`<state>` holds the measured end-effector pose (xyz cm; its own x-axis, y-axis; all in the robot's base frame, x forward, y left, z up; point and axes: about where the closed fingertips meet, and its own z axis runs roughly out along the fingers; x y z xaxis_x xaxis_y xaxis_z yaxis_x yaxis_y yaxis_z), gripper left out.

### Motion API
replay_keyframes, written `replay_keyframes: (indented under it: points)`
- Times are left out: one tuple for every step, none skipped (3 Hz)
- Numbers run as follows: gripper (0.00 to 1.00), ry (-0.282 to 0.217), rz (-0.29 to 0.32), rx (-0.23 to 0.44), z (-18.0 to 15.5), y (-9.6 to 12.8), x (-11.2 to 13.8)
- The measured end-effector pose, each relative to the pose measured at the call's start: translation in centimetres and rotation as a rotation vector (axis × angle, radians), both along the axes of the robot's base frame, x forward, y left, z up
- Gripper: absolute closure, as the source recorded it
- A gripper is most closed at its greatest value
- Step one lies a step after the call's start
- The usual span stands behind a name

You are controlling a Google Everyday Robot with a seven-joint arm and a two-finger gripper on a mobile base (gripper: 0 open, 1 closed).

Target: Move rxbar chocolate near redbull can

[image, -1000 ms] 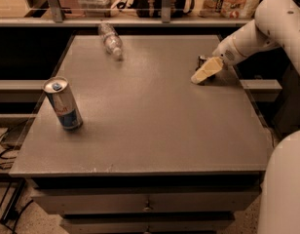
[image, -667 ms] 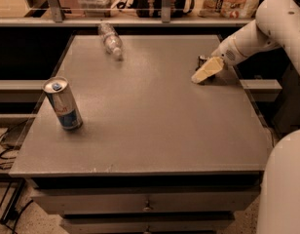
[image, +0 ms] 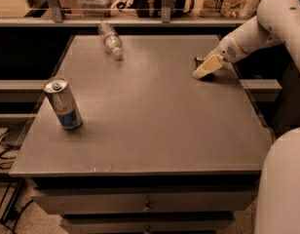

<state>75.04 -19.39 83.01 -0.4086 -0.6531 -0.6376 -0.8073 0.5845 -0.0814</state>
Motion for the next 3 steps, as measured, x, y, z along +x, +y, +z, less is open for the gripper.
replay_keyframes:
  points:
    - [1.0,0.0,0.0,0.0,0.4,0.0,0.0]
    - [1.0,0.0,0.0,0.0,0.4,0.0,0.0]
    - [1.0,-0.041,0.043,-0.051,3.5,3.1,-1.2]
